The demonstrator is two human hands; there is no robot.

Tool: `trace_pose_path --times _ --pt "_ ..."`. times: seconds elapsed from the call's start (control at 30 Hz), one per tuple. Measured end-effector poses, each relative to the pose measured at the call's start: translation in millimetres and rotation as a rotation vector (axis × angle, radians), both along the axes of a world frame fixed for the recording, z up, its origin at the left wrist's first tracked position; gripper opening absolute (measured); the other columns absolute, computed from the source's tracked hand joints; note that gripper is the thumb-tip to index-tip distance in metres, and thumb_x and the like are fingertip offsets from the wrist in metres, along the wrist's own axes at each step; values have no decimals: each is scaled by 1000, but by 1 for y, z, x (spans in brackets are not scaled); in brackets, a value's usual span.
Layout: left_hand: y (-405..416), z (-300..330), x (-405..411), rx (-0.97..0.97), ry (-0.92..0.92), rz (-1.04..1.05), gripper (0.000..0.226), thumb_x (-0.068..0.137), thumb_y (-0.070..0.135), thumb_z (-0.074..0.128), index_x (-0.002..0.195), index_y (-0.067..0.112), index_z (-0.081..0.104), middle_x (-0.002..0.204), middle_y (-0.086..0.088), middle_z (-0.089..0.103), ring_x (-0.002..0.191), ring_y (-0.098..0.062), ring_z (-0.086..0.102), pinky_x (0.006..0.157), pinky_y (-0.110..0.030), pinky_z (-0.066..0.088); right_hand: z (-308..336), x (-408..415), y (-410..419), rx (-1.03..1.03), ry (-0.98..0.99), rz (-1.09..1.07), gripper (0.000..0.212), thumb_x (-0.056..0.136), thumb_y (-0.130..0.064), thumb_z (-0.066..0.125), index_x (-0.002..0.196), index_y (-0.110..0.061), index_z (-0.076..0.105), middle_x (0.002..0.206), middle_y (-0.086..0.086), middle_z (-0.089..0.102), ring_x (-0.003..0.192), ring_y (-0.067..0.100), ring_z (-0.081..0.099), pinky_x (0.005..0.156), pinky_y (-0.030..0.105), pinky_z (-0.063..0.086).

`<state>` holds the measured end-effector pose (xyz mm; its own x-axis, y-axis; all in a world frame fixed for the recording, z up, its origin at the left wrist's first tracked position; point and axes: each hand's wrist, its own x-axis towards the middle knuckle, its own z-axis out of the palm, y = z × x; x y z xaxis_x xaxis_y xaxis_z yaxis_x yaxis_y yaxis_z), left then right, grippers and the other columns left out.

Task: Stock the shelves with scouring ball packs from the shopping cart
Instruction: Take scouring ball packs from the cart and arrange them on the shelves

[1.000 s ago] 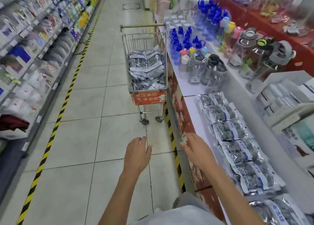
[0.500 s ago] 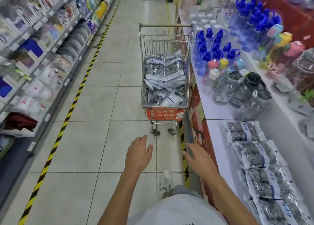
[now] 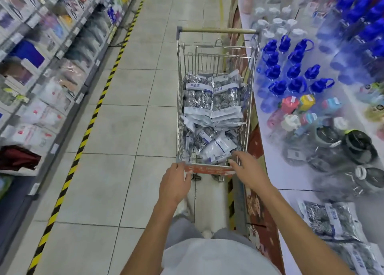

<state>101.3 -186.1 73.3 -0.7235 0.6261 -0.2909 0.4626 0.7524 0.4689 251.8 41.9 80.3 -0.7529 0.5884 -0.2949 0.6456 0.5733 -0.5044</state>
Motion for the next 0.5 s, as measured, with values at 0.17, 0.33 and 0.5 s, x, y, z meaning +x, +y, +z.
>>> trace_pose_path --times 0.17,0.33,0.5 --pt "57 -17 -80 2 -80 -16 50 107 43 44 148 14 48 140 -12 55 127 -31 55 100 -43 49 -5 -78 60 7 -14 -52 54 104 -50 50 151 -21 49 150 6 56 133 25 56 106 42 48" --pt "115 -23 -164 30 -138 -27 50 107 41 45 147 13 47 137 -13 56 125 -31 57 98 -43 49 -5 -145 104 -79 -16 -190 48 104 -44 55 146 -19 54 142 6 63 119 23 64 93 37 50" --pt "185 -39 -238 40 -261 -32 63 104 36 57 157 11 37 151 -17 44 137 -34 49 112 -45 44 -18 -204 150 -225 -11 -372 52 105 -42 54 149 -15 50 143 11 61 118 30 66 105 47 51"
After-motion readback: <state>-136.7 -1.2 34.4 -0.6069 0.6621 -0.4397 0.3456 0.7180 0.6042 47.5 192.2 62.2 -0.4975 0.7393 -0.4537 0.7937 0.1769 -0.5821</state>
